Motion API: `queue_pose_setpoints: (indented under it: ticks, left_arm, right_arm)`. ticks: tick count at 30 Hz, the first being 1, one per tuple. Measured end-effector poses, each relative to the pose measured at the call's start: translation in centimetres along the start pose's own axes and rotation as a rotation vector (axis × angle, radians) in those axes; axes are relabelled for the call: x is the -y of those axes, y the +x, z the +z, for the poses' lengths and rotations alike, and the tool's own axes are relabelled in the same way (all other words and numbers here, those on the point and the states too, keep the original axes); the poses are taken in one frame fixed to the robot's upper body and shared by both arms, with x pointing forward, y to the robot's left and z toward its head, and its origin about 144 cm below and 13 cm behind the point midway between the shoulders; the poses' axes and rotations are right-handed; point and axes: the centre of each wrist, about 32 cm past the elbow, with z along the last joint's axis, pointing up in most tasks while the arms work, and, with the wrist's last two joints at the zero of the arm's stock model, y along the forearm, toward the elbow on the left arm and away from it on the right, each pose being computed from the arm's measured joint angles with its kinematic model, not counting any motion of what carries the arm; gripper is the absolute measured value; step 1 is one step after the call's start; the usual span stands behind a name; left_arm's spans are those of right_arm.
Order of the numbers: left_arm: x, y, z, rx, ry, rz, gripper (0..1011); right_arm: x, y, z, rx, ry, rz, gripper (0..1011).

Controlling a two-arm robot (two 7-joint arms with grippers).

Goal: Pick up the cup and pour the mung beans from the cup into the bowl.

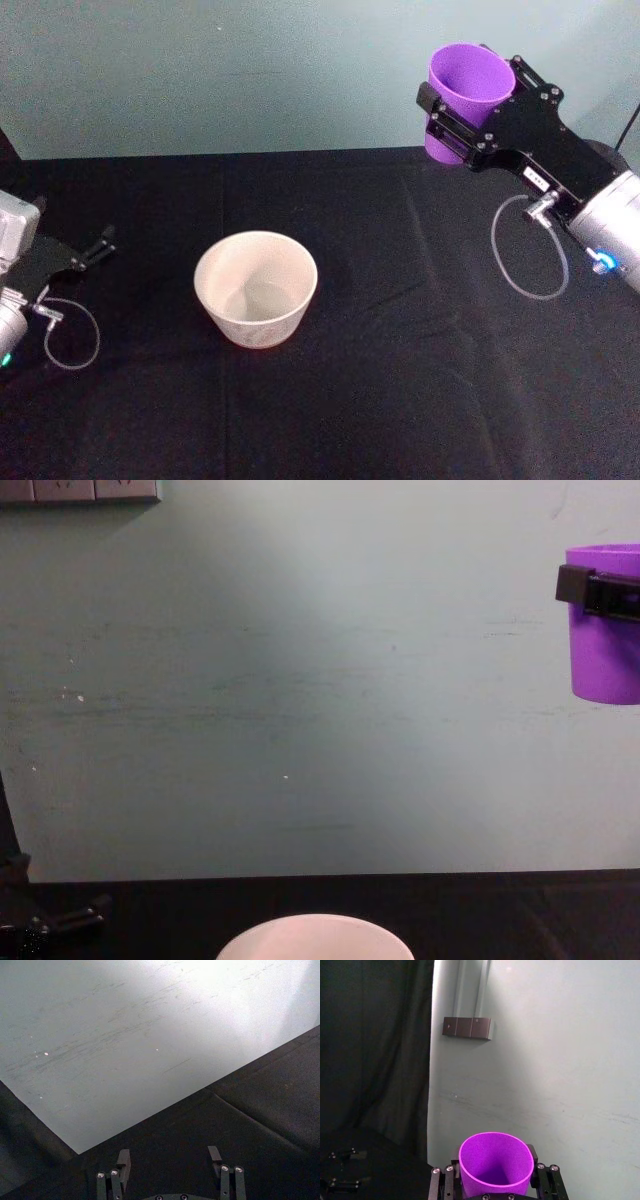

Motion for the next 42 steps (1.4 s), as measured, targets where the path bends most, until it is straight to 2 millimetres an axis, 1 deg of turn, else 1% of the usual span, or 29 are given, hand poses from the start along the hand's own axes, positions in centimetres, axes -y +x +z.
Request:
queue_pose_setpoints:
  ticks: [42]
  left_arm:
    - [0.00, 0.00, 0.00, 0.000, 0.000, 0.000, 1000]
  right_arm:
    - [0.02, -0.03, -0.02, 0.000, 0.001, 0.000, 751]
